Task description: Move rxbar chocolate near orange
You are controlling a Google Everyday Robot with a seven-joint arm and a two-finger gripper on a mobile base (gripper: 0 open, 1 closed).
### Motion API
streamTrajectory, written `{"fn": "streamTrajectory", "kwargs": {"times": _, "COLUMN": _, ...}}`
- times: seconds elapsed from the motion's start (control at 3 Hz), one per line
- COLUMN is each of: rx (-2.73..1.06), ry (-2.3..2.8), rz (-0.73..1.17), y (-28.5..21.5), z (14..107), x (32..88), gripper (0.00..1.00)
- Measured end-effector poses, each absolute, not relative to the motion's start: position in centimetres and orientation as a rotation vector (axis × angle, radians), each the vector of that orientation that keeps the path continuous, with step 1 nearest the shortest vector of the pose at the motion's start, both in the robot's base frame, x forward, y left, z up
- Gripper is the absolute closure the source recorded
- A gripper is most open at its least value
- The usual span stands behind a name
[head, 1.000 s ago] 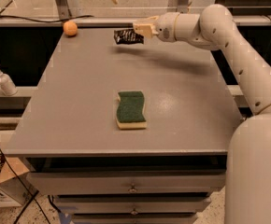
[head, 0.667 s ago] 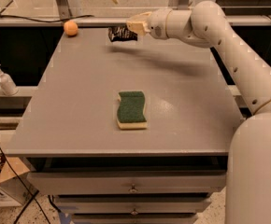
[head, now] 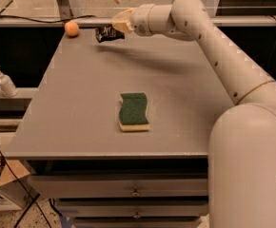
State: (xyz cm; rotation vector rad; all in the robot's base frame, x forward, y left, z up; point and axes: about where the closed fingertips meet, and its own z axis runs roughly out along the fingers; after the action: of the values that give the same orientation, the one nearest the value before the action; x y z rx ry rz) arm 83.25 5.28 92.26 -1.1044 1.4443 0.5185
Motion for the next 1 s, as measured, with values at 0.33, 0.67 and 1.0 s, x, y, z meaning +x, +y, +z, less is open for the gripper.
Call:
{"fn": "streamTrajectory", "kwargs": {"times": 0.33, "rx": -1.108, "ry": 1.429, "rz": 0.537, "y": 8.7, "z": 91.1, "x": 84.8, "gripper": 1.00}}
{"fn": "streamTrajectory", "kwargs": {"times": 0.67, "rx": -1.105, "ry": 1.411, "rz": 0.548, "y": 11.7, "z": 90.1, "x": 86.0, "gripper": 1.00}}
{"fn": "streamTrajectory", "kwargs": {"times": 1.0, "rx": -1.118, "ry": 1.409, "rz": 0.550, "y": 14.0, "z": 89.3, "x": 87.0, "gripper": 0.82}}
